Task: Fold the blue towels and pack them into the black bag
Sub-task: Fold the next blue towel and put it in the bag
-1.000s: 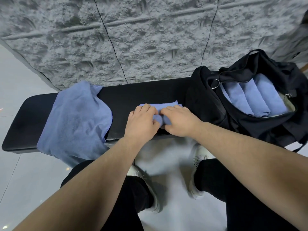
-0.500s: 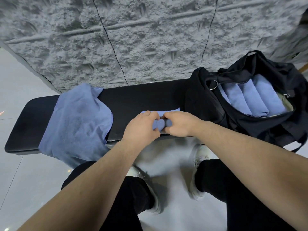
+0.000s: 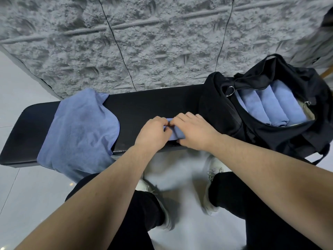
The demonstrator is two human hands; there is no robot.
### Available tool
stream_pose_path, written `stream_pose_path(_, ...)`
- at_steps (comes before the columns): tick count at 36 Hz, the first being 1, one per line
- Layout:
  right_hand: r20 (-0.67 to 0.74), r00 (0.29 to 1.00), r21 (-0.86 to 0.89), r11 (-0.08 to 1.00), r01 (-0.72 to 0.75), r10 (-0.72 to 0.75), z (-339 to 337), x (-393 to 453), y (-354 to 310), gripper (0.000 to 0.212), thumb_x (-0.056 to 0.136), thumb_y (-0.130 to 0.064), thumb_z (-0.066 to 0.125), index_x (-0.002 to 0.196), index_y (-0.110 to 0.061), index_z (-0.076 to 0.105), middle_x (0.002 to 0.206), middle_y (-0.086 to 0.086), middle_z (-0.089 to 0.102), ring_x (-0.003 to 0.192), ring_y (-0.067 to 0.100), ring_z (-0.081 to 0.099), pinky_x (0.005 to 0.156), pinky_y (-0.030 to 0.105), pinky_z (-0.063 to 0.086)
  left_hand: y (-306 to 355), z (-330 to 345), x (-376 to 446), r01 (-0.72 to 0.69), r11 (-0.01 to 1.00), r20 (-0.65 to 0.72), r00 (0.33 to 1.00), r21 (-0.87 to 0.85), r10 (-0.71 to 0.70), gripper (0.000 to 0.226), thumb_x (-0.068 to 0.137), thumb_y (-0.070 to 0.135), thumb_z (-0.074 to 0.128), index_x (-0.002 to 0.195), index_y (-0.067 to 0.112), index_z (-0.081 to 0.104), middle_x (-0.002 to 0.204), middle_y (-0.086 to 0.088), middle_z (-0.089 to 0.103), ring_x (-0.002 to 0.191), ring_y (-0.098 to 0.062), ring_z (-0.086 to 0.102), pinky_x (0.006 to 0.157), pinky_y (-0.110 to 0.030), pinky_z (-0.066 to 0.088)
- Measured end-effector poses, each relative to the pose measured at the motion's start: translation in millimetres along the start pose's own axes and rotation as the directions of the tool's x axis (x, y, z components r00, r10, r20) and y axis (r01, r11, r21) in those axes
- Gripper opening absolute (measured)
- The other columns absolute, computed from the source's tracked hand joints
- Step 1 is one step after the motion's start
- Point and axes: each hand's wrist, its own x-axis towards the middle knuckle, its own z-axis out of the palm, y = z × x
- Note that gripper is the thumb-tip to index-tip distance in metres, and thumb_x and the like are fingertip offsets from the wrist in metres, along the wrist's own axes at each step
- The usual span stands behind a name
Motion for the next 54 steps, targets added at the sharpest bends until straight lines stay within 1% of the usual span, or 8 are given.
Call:
stream_pose_path(7, 0.017, 0.996, 0.171, 0.981, -0.092, 0.090, -3.8, 7.0, 2.6, 0.031, 0.085, -0.032, 0.059, 0.116, -0.029, 0.055, 0.105, -0.011, 0.056, 0.098, 0.018, 0.049, 0.080, 0.035, 0.035, -5.2, 1.5, -4.6, -0.073, 0.996, -0.028, 0.997, 0.050, 0.075, 0.026, 0.096, 0.018, 0.046, 0.117, 0.015, 0.060, 0.122, 0.001, 0.053, 0.104, -0.022, 0.046, 0.089, -0.038, 0.043)
stream_pose_path(18, 0.158, 0.971, 0.387, 0.894, -0.227, 0.178, -6.4, 6.1, 3.2, 0.019, 0.087, -0.039, 0.062, 0.104, -0.032, 0.058, 0.093, -0.013, 0.061, 0.090, 0.014, 0.056, 0.078, 0.034, 0.048, -3.2, -2.6, -15.5, -0.097, 0.984, 0.100, 0.992, 0.150, 0.083, 0.043, 0.081, 0.029, 0.064, 0.121, 0.024, 0.050, 0.121, 0.010, 0.044, 0.117, -0.015, 0.038, 0.087, -0.036, 0.047)
stream_pose_path(25, 0.237, 0.939, 0.527, 0.779, -0.338, 0.248, -7.3, 5.7, 7.0, 0.022, 0.081, -0.047, 0.065, 0.102, -0.039, 0.061, 0.096, -0.014, 0.066, 0.089, 0.008, 0.061, 0.082, 0.037, 0.054, -1.5, -2.3, -9.8, -0.044, 0.999, 0.047, 0.998, 0.021, 0.043, 0.022, 0.086, 0.026, 0.061, 0.107, 0.026, 0.068, 0.121, 0.011, 0.040, 0.112, -0.009, 0.033, 0.085, -0.024, 0.035)
stream_pose_path(29, 0.197, 0.958, 0.466, 0.839, -0.281, 0.211, -5.8, 3.3, 7.8, 0.028, 0.088, -0.047, 0.055, 0.114, -0.039, 0.057, 0.106, -0.020, 0.061, 0.108, 0.012, 0.050, 0.095, 0.038, 0.044, -1.6, -0.6, -6.7, -0.046, 0.999, 0.032, 0.998, 0.006, 0.045, 0.018, 0.089, 0.024, 0.055, 0.098, 0.023, 0.071, 0.104, 0.009, 0.045, 0.104, -0.010, 0.030, 0.084, -0.022, 0.031)
stream_pose_path(35, 0.010, 0.984, 0.341, 0.925, -0.168, 0.175, -12.1, 3.6, 4.7, 0.034, 0.090, -0.041, 0.058, 0.123, -0.033, 0.052, 0.118, -0.013, 0.056, 0.110, 0.014, 0.045, 0.092, 0.035, 0.036, -7.7, 10.0, 7.6, 0.016, 0.999, 0.067, 0.998, 0.048, -0.019, 0.023, 0.080, 0.050, 0.025, 0.069, 0.038, 0.043, 0.085, 0.012, 0.048, 0.105, -0.019, 0.045, 0.092, -0.035, 0.041)
stream_pose_path(42, -0.018, 0.988, 0.258, 0.955, -0.145, 0.154, -13.5, 5.0, 0.0, 0.036, 0.091, -0.044, 0.055, 0.126, -0.034, 0.055, 0.121, -0.013, 0.056, 0.111, 0.014, 0.047, 0.093, 0.035, 0.040, -2.6, 6.5, 7.8, 0.095, 0.995, 0.072, 0.993, 0.021, -0.096, 0.041, 0.096, 0.038, 0.036, 0.134, 0.033, 0.052, 0.133, 0.008, 0.043, 0.128, -0.019, 0.028, 0.098, -0.039, 0.039)
stream_pose_path(49, 0.127, 0.961, 0.161, 0.951, -0.263, 0.244, -5.7, 6.9, 2.0, 0.075, 0.086, -0.043, 0.062, 0.151, -0.028, 0.028, 0.146, -0.010, 0.043, 0.126, 0.022, 0.043, 0.098, 0.039, 0.038, -5.4, 9.3, 10.4, 0.204, 0.944, -0.024, 0.976, -0.259, -0.217, 0.045, 0.098, 0.032, 0.048, 0.142, 0.031, 0.044, 0.148, 0.005, 0.027, 0.133, -0.020, 0.024, 0.098, -0.032, 0.032)
stream_pose_path(54, 0.108, 0.954, 0.134, 0.947, -0.293, 0.280, -0.2, 9.5, 1.4, 0.070, 0.086, -0.037, 0.062, 0.148, -0.027, 0.031, 0.138, -0.006, 0.050, 0.117, 0.023, 0.048, 0.095, 0.039, 0.044, -7.1, 5.4, 11.6, 0.255, 0.853, -0.006, 0.957, -0.454, -0.289, 0.045, 0.098, 0.036, 0.055, 0.142, 0.031, 0.046, 0.144, 0.004, 0.029, 0.128, -0.017, 0.038, 0.090, -0.027, 0.036)
